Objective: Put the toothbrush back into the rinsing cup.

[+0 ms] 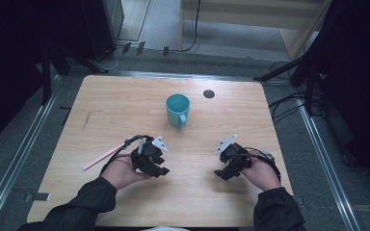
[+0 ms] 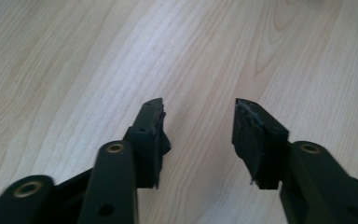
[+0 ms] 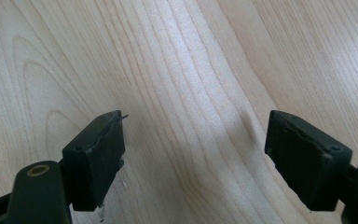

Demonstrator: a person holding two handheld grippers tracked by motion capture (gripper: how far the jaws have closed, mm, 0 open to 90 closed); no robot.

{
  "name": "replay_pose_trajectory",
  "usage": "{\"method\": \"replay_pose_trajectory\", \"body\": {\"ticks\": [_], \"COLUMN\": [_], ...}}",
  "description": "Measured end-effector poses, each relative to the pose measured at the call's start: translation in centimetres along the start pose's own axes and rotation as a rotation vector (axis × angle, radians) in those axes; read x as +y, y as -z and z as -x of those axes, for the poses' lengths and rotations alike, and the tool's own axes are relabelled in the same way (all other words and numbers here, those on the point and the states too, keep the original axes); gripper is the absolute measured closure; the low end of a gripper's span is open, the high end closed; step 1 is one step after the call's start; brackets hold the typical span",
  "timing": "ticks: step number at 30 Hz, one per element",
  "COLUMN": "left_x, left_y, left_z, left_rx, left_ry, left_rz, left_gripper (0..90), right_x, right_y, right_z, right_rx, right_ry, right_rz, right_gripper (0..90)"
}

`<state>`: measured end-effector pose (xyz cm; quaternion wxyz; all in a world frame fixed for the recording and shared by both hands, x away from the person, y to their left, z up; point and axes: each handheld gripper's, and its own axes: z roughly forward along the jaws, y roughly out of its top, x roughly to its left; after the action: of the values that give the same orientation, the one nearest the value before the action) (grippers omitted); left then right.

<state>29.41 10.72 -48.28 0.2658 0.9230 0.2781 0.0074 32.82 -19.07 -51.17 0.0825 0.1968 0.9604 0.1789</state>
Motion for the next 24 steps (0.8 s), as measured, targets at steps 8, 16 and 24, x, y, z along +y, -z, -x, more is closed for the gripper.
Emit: {"method": "replay_pose_trajectory", "body": {"ticks": [8,16,24], "left_x": [-0.2,-0.8,-1.6], "left_y": [0.5,1.6,3.4], "left_z": [-0.6,-1.3,-2.8], "left_rx": [-0.008,-0.001,0.004], "left_ry": [0.025,0.055,0.123], "left_rz": [0.002,0.005,0.011], "left_gripper": [63.0,69.5,81.1], "right_x": [0.0,0.4,0.6], "right_y": [0.0,-0.1,-0.1], "right_z": [0.0,-0.1,0.0], "right_rx": [0.005,0.012,0.014], "right_ry": [0.007,0.016,0.016], "right_rz": [0.001,0.004,0.004], "right_gripper": [19.8,19.9,19.9]}}
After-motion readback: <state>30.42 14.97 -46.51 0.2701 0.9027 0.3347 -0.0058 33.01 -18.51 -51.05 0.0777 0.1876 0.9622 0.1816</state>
